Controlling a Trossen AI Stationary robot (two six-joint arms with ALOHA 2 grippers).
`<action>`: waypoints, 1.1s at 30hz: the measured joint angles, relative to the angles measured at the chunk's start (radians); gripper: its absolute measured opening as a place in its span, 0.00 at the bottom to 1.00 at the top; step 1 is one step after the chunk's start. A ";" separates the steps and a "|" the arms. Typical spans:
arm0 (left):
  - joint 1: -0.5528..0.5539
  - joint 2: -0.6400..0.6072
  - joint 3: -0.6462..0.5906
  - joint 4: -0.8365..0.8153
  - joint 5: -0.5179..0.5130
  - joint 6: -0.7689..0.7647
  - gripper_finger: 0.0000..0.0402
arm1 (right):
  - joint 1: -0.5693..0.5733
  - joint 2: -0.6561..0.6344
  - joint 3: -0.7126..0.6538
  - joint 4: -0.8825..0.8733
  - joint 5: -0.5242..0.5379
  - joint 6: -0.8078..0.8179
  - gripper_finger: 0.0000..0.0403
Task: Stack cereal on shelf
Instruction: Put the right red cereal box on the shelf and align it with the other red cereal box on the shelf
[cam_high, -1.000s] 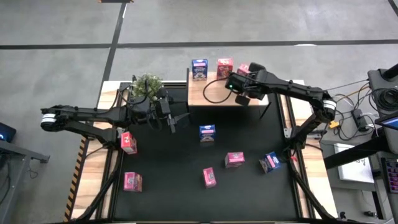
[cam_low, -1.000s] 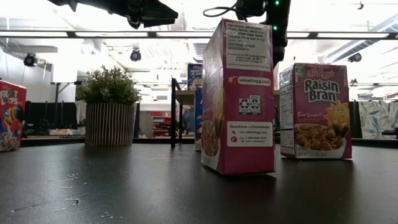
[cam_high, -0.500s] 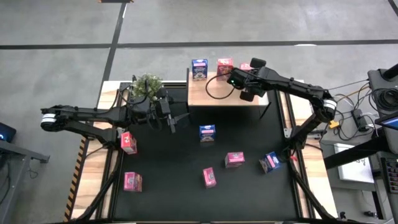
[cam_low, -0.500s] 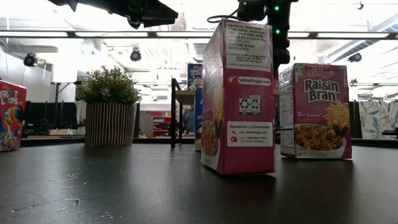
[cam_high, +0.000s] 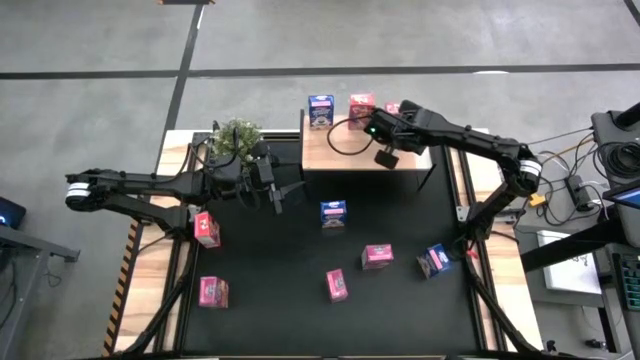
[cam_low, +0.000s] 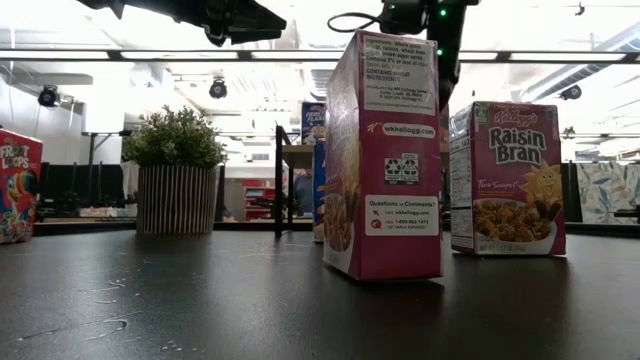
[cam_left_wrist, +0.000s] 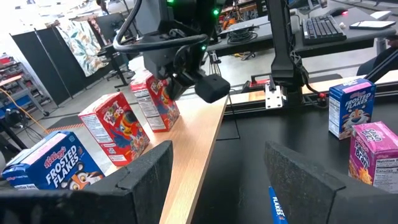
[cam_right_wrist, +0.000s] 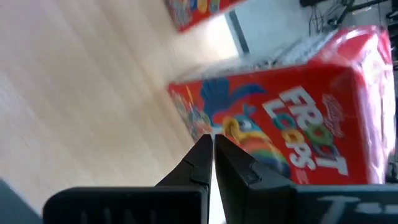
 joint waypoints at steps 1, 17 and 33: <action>0.000 0.000 0.000 0.000 0.000 0.001 0.59 | -0.001 0.000 -0.008 0.026 0.004 -0.005 0.02; 0.000 0.000 0.000 0.000 0.000 0.001 0.59 | -0.078 0.000 -0.070 0.149 0.067 -0.083 0.02; 0.000 0.000 0.000 0.000 0.000 0.001 0.59 | -0.080 0.000 -0.070 0.169 0.066 -0.095 0.02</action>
